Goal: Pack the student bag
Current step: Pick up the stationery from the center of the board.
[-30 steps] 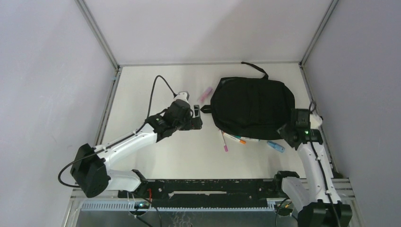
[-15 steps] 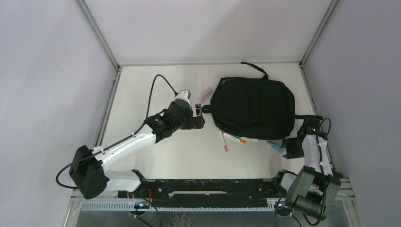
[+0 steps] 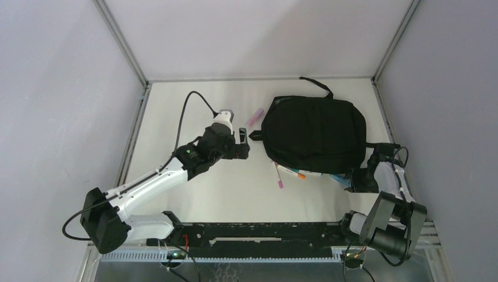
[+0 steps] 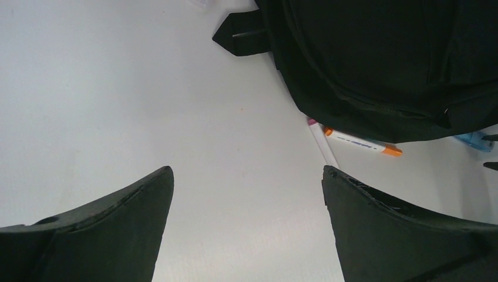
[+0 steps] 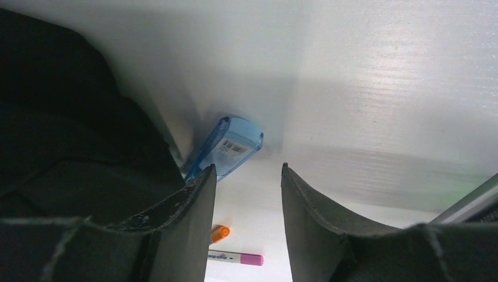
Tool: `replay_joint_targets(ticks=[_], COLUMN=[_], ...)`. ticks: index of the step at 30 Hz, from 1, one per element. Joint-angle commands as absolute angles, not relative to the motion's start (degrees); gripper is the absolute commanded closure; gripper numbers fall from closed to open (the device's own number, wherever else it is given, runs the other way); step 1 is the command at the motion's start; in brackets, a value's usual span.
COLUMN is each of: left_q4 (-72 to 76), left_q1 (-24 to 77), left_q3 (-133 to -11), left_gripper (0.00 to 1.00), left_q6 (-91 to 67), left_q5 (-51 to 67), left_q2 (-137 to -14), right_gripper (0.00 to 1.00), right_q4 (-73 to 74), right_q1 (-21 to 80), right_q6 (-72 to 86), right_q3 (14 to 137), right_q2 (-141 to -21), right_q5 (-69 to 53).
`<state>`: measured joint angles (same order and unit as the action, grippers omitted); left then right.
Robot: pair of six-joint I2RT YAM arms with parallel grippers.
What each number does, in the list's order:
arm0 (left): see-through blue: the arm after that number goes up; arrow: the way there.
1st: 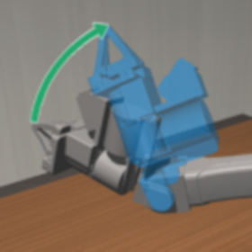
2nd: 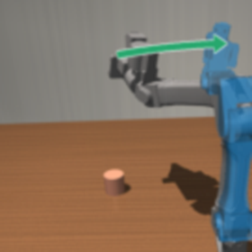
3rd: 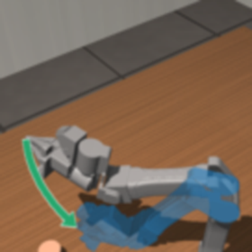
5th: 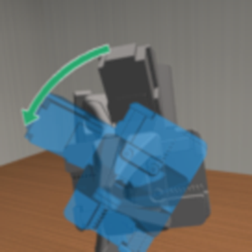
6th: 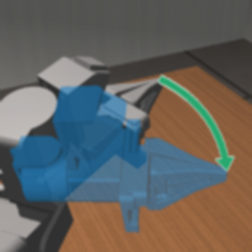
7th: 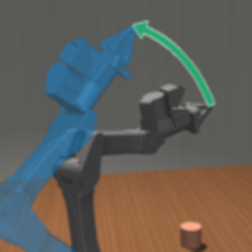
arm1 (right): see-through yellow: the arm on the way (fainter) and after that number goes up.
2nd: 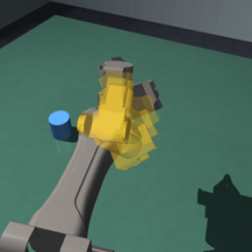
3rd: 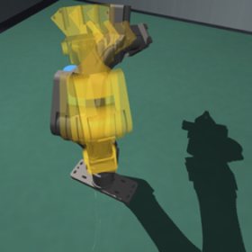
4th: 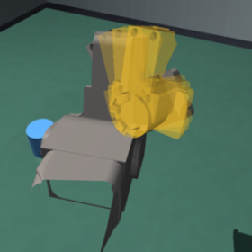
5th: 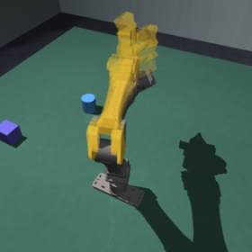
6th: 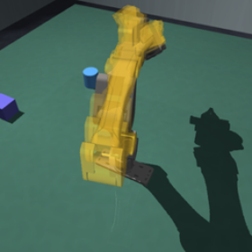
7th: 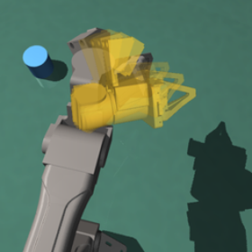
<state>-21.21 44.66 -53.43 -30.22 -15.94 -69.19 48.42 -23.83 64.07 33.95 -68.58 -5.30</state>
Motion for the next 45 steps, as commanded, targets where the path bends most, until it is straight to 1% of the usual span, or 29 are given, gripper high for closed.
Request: replay_joint_targets(ticks=[1,6,13,17,20,22,23,24,25,26,28,31,33,35,39,43,45], left_q4=[-20.79,-20.13,-20.7,-20.69,-20.65,-20.72,-20.7,-20.78,-20.75,-20.74,-20.79,-20.75,-20.96,-20.79,-17.98,-20.11,-21.82], left_q1=[44.82,44.83,44.83,44.84,44.83,44.9,44.83,44.88,44.9,44.88,44.84,44.85,44.82,43.49,36.2,30.66,27.04], left_q3=[-53.24,-53.27,-52.73,-52.44,-52.62,-52.76,-52.94,-53.02,-53.05,-53.06,-53.07,-53.02,-53.17,-53.14,-50.06,-49.02,-49.0], left_gripper=[0.0,0.0,0.0,0.0,0.0,0.0,0.0,0.0,0.0,0.0,0.0,0.0,0.0,0.0,0.0,0.0,0.0], left_q6=[-27.4,-26.63,-26.43,-26.66,-26.7,-26.65,-26.63,-26.7,-26.73,-26.84,-26.84,-26.82,-27.17,-28.66,-34.21,-33.8,-33.33], left_q5=[-15.09,-13.76,-13.34,-13.25,-13.19,-12.99,-12.85,-12.71,-12.67,-12.54,-12.52,-12.56,-12.69,-9.55,-0.73,-0.66,-0.71], left_q2=[-67.0,-67.67,-69.12,-69.34,-69.73,-70.14,-70.33,-70.51,-70.63,-70.73,-70.95,-71.19,-71.28,-71.03,-69.2,-65.74,-64.16], right_gripper=[0.47,0.44,0.44,0.43,0.49,0.5,0.53,0.6,0.73,0.83,0.96,1.0,1.0,1.0,1.0,1.0,1.0], right_q4=[46.97,47.04,43.39,42.12,42.43,42.49,42.35,42.28,42.28,42.39,42.8,43.85,44.33,45.11,41.79,39.0,37.66], right_q1=[-23.47,-23.94,-24.17,-24.07,-24.04,-23.8,-23.7,-23.65,-23.64,-23.64,-23.48,-22.86,-21.95,-20.9,-18.07,-11.89,-6.42], right_q6=[67.38,68.99,69.27,68.95,68.82,68.44,67.97,67.51,66.99,66.37,65.12,62.9,60.99,58.74,49.66,44.6,43.25], right_q3=[34.53,35.46,35.53,35.53,35.51,35.51,35.51,35.51,35.55,35.51,35.51,35.51,35.51,35.51,35.64,36.41,37.55], right_q2=[-65.53,-66.61,-71.78,-72.73,-73.35,-73.6,-73.7,-73.8,-73.85,-73.83,-73.46,-72.12,-70.67,-68.28,-61.85,-54.5,-51.42], right_q5=[-5.17,-2.55,-0.65,1.6,1.76,2.03,2.22,2.47,2.72,2.89,3.48,4.01,3.94,3.74,-2.6,-6.75,-6.31])
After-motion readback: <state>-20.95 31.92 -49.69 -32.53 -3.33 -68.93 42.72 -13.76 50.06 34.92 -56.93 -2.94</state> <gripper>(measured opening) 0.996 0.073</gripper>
